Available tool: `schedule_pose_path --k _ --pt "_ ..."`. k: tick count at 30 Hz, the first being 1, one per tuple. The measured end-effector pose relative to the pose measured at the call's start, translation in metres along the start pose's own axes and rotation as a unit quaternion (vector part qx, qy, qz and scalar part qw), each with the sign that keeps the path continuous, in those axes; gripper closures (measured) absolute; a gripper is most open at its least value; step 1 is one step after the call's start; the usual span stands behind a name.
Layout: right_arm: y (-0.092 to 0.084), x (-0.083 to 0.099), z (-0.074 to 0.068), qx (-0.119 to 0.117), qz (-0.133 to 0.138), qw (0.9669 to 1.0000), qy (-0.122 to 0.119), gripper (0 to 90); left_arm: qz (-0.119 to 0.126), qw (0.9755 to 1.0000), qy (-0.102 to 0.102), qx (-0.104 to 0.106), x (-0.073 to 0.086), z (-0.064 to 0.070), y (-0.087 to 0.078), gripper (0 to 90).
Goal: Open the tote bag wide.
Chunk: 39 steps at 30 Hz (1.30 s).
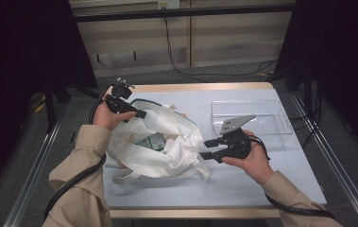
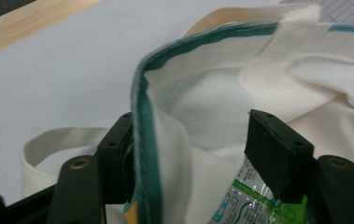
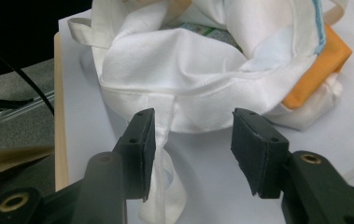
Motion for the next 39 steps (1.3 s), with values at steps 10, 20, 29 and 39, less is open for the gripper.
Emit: schedule_pose_path --k 10,20,29,39 --pt "0.006 -0.018 0.003 -0.003 0.007 0.9999 -0.009 48.0 0.016 0.9999 -0.002 0.004 0.004 -0.004 -0.024 31.7" --pt "0.019 -0.029 0.003 -0.012 0.006 0.9998 -0.013 47.9 0.018 0.9997 -0.004 0.012 0.012 -0.004 -0.039 40.5" --pt "0.025 -0.028 0.007 -0.012 0.008 0.9999 -0.008 48.0 0.013 0.9997 0.014 0.012 0.006 -0.001 -0.049 56.4" --pt "0.032 -0.032 0.006 -0.012 0.011 0.9998 -0.011 48.0 0.006 0.9990 0.043 0.006 0.005 0.004 -0.057 82.3"
Point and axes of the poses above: each handheld gripper's, and its own axes: y roughly forward along the jaws, x roughly out of its underside, z roughly to its right, the point moved 4 cm from there along y, roughly forward along the jaws, and after that the axes turned 13 degrees about -y, right-handed, at the moved point
